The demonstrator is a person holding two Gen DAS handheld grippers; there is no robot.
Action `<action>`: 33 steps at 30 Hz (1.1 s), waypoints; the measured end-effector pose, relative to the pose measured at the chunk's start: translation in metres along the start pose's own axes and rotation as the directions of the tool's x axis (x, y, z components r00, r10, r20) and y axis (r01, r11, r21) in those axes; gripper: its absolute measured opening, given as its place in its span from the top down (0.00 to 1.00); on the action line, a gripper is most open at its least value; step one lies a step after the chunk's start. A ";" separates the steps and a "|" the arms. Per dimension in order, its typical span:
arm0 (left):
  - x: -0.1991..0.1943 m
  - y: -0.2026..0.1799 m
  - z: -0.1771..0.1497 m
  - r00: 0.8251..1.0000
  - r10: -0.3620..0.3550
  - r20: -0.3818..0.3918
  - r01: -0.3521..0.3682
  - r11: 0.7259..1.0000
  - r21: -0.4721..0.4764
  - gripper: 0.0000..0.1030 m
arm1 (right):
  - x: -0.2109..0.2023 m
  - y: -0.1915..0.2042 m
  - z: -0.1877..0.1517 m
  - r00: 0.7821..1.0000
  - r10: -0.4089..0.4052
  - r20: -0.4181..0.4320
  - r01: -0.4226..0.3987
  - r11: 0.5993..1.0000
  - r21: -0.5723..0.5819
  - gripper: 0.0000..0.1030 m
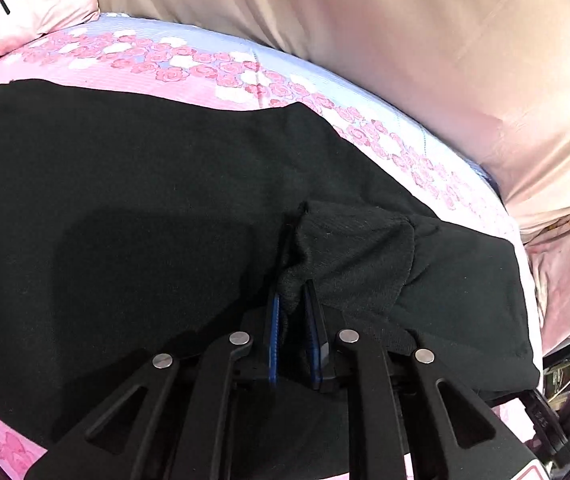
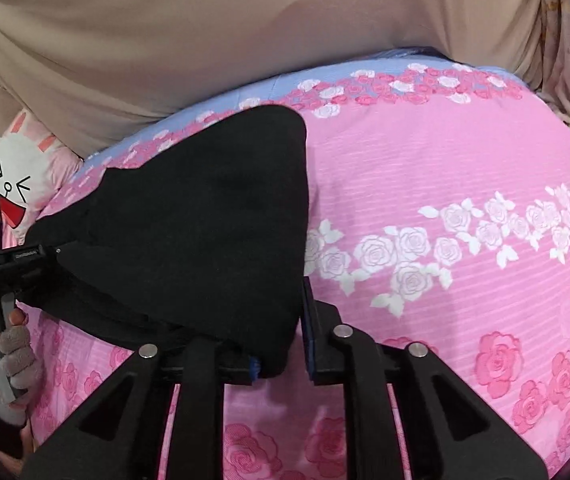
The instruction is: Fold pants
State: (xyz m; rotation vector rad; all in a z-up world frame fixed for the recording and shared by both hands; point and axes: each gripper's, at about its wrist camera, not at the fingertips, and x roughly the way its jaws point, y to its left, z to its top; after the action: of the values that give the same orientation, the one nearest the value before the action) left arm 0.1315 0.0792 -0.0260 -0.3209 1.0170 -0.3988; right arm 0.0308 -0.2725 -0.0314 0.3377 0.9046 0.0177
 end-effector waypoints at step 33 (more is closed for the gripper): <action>-0.022 -0.073 -0.021 0.979 -0.170 -0.114 0.182 0.978 0.103 0.57 | -0.146 -0.024 -0.016 0.965 0.140 0.220 -0.119 0.987 -0.107 0.75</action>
State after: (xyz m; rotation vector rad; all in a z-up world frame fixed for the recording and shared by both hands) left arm 0.0902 0.0228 0.0119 -0.2914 1.0675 -0.6373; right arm -0.0757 -0.3139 0.0642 0.3044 0.6519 0.1393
